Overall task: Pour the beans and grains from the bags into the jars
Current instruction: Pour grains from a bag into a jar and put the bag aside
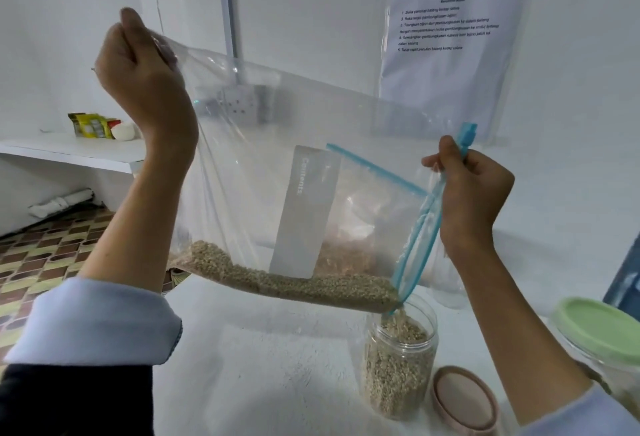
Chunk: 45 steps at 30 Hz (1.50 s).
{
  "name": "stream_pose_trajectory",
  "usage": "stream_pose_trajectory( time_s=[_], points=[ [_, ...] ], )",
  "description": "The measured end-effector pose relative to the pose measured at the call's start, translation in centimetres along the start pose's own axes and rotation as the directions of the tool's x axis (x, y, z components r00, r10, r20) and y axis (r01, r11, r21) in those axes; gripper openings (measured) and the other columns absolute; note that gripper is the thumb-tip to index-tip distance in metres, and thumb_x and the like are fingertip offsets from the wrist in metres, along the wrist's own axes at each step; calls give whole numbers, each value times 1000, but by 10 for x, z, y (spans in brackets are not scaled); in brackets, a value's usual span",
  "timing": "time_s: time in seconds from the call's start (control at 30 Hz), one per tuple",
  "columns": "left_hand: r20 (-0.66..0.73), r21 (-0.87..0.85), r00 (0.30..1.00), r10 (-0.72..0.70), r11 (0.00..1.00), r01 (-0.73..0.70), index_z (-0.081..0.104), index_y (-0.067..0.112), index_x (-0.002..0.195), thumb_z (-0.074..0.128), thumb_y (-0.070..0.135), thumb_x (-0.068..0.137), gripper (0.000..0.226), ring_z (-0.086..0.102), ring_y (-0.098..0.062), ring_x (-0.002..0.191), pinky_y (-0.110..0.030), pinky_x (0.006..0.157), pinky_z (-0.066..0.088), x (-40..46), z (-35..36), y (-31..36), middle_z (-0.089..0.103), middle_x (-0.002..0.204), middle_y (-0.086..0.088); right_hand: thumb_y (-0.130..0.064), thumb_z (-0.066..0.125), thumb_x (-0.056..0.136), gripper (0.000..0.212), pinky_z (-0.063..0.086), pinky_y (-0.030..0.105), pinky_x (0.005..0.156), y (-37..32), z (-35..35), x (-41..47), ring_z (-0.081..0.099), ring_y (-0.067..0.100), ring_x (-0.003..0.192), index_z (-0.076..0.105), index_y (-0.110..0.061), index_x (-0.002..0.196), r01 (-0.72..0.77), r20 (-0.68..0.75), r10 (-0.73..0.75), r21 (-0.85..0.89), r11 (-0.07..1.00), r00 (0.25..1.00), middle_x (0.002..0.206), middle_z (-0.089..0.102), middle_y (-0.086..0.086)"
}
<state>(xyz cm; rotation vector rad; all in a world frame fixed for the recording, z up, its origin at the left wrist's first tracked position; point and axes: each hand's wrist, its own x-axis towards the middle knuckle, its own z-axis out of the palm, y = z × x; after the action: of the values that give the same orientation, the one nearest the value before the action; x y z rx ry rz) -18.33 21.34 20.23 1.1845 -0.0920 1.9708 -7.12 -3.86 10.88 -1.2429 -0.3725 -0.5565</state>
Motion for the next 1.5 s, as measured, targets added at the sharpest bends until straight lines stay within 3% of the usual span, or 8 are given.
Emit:
stream_pose_trajectory(
  time_s=[0.4, 0.47, 0.63, 0.73, 0.8, 0.93, 1.03, 1.5],
  points=[
    [1, 15, 1000, 13, 1000, -13, 41, 31, 49, 42, 34, 90, 41, 33, -21, 41, -31, 43, 25, 0, 2, 5, 40, 42, 8, -24, 66, 88, 28, 52, 23, 72, -3, -6, -1, 63, 11, 61, 66, -20, 60, 43, -21, -41, 93, 995, 999, 57, 67, -8],
    [-3, 8, 1000, 26, 1000, -26, 41, 31, 49, 43, 38, 88, 39, 34, -21, 41, -31, 42, 25, 1, 2, 8, 40, 42, 9, -24, 66, 88, 29, 51, 19, 70, -6, -5, -2, 63, 12, 62, 66, -20, 60, 27, 40, -31, 77, 997, 999, 56, 66, -10],
    [-14, 30, 999, 49, 998, -48, 40, 30, 52, 41, 26, 94, 42, 35, -19, 40, -28, 42, 26, 2, 2, 10, 39, 42, 12, -22, 66, 88, 30, 53, 25, 72, -7, -7, -4, 61, 10, 59, 65, -19, 59, 14, 5, -15, 108, 994, 1000, 54, 66, -10],
    [-13, 17, 998, 56, 998, -56, 41, 32, 48, 42, 30, 92, 44, 34, -19, 40, -29, 41, 25, 2, 2, 11, 39, 41, 13, -22, 67, 88, 29, 52, 24, 71, -7, -6, -7, 61, 10, 59, 65, -20, 59, -9, 37, 5, 94, 995, 999, 54, 65, -11],
    [-19, 20, 999, 45, 999, -44, 41, 32, 48, 42, 30, 92, 44, 34, -20, 39, -30, 41, 24, 2, 2, 11, 39, 41, 11, -23, 67, 88, 29, 50, 22, 68, -7, -5, -5, 61, 8, 58, 65, -19, 59, 7, -1, -7, 105, 994, 1000, 54, 66, -10],
    [1, 9, 999, 44, 999, -44, 40, 28, 51, 43, 39, 87, 38, 33, -27, 42, -34, 42, 23, 1, 2, 12, 37, 43, 1, -23, 67, 87, 31, 49, 22, 70, -7, -4, -3, 61, 10, 59, 65, -21, 57, -8, 57, 4, 66, 998, 998, 55, 66, -10],
    [-1, 16, 999, 34, 999, -34, 40, 29, 50, 42, 34, 90, 40, 33, -22, 40, -32, 41, 23, 1, 1, 12, 38, 42, 3, -23, 66, 88, 31, 50, 21, 70, -4, -4, -2, 61, 9, 59, 64, -20, 58, 3, 2, -3, 89, 996, 1000, 55, 66, -10],
    [-6, 11, 1000, 28, 1000, -28, 38, 22, 52, 40, 23, 96, 45, 31, -22, 37, -31, 40, 23, -3, -4, 6, 36, 42, 1, -24, 64, 90, 29, 50, 23, 74, 1, 3, 6, 62, 10, 64, 65, -21, 61, -39, 61, 40, -13, 999, 997, 69, 68, -3]
  ],
)
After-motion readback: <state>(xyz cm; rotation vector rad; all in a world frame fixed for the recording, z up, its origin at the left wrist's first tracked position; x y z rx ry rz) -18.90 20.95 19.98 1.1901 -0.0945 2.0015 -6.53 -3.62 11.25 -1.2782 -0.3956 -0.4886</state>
